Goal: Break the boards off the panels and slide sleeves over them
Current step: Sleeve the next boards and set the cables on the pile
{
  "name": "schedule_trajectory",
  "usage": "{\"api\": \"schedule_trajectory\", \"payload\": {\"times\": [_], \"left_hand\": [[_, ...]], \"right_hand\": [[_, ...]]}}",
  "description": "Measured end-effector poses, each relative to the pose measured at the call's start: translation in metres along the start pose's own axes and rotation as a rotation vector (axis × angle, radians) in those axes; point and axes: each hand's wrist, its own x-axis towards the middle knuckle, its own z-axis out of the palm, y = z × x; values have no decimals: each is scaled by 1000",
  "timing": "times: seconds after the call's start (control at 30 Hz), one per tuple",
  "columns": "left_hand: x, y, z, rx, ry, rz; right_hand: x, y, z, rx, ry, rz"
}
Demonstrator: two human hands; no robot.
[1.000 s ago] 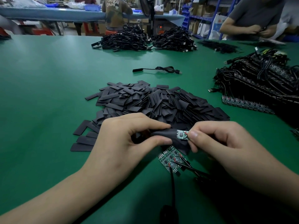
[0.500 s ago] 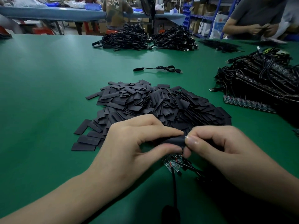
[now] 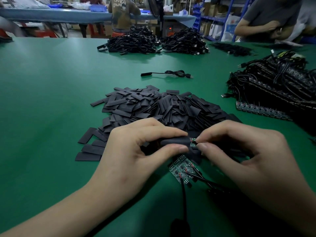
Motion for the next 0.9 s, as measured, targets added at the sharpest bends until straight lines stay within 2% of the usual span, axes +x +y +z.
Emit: {"api": "schedule_trajectory", "payload": {"times": [0.43,0.6,0.7,0.9], "left_hand": [[-1,1,1,-28,-54,-3],[1,1,0,-16,1,14],[0,1,-1,-16,42,11],[0,2,1,7,44,7]], "right_hand": [[-1,0,5,-8,-6,-3],[0,-3,0,293,-95,193],[2,0,-1,377,-173,255],[-1,-7,5,286,-205,218]]}}
